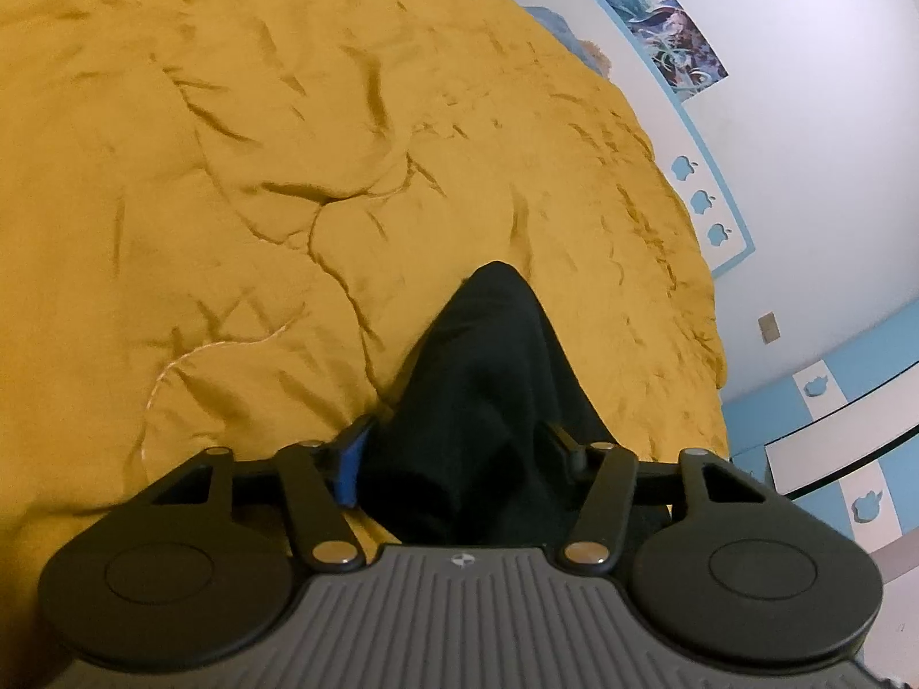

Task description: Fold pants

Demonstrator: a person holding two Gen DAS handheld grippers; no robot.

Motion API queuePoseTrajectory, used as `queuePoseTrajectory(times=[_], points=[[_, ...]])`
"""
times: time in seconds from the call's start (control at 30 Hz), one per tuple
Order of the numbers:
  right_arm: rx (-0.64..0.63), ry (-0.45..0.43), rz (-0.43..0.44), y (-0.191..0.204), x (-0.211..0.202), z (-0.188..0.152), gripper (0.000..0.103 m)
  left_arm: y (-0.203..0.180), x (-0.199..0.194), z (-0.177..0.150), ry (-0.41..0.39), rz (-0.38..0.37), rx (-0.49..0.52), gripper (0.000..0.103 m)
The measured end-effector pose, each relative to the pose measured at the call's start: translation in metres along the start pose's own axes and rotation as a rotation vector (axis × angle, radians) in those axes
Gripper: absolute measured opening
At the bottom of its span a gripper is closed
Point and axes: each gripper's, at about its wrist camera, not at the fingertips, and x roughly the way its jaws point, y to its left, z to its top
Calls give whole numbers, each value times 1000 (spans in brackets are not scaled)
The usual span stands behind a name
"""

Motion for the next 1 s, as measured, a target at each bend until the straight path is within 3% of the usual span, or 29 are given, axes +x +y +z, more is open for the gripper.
queuePoseTrajectory(times=[0.1,0.17,0.23,0.33,0.57,0.7,0.77,1.0], points=[[33,-47,7,-20,-27,4,57,-1,0,-1,-1,25,15,54],[59,-71,-7,-36,-41,6,58,1,-2,-2,-8,38,-3,37],[76,-84,-32,-51,-50,7,58,3,-5,-2,-17,32,-22,28],[89,-83,-68,-70,-57,3,58,3,-9,-4,-38,29,-22,23],[68,-49,-73,-100,-50,-8,62,6,-12,-8,-70,26,-18,22],[184,117,-23,-121,-9,-30,72,7,-12,-12,-81,27,-7,22],[193,54,-5,-124,-3,-48,73,3,-13,-14,-87,40,11,22],[251,-29,47,-139,-16,-54,72,-27,-21,-11,-104,129,75,19]])
